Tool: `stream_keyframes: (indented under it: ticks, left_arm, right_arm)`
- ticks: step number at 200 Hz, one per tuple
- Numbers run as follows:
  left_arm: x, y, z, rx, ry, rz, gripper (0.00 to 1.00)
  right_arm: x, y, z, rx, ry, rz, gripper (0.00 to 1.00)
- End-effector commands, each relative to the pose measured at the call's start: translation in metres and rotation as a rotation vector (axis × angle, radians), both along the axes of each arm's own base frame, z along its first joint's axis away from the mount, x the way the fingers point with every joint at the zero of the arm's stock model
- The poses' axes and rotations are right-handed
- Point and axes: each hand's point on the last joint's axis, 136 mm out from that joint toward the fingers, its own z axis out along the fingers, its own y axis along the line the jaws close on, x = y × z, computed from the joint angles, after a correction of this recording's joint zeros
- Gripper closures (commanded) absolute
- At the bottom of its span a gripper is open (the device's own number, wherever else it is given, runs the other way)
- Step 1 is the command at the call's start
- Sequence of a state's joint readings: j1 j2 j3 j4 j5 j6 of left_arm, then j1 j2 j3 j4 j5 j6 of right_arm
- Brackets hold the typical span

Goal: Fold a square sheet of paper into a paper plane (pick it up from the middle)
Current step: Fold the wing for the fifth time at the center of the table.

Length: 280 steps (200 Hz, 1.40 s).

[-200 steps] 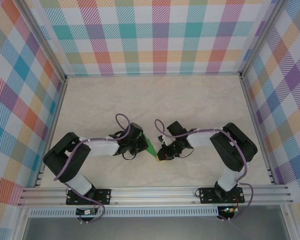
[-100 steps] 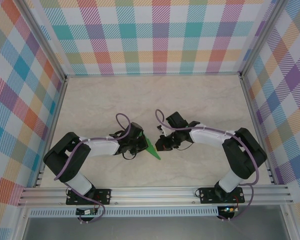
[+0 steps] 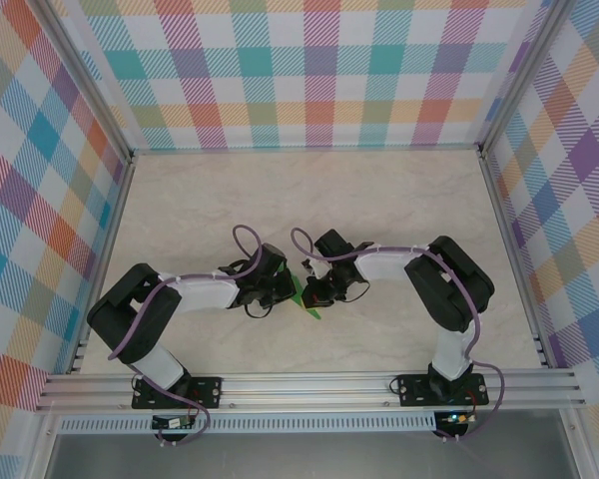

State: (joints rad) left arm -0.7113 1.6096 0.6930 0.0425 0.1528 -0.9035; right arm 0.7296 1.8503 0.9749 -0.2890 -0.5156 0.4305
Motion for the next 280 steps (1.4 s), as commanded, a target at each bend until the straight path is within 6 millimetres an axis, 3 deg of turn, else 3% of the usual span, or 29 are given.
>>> stream_keyframes:
  ticks: [1, 19, 39, 80, 136, 199, 280]
  left_arm:
    - [0.0, 0.007, 0.004, 0.048, -0.029, -0.034, 0.96]
    - [0.003, -0.004, 0.021, -0.019, -0.084, -0.063, 0.94]
    - [-0.001, -0.01, 0.024, -0.065, -0.107, -0.089, 0.94]
    - [-0.015, -0.015, 0.009, -0.056, -0.078, -0.137, 0.95]
    - [-0.019, -0.013, -0.007, 0.007, -0.071, -0.164, 0.95]
    - [-0.013, 0.023, -0.019, 0.178, -0.088, -0.111, 0.96]
    - [0.015, 0.07, -0.024, 0.209, -0.081, -0.019, 0.96]
  right_arm:
    - [-0.008, -0.02, -0.026, -0.109, 0.012, -0.002, 0.98]
    - [-0.008, -0.022, -0.029, -0.121, 0.017, -0.006, 0.98]
    - [-0.008, -0.022, -0.03, -0.124, 0.021, -0.01, 0.98]
    - [-0.007, -0.02, -0.032, -0.129, 0.037, -0.018, 0.98]
    - [-0.012, -0.026, -0.039, -0.157, 0.057, -0.02, 0.98]
    - [-0.02, -0.04, -0.05, -0.216, 0.07, -0.008, 0.98]
    - [-0.03, -0.051, -0.06, -0.255, 0.095, -0.002, 0.99]
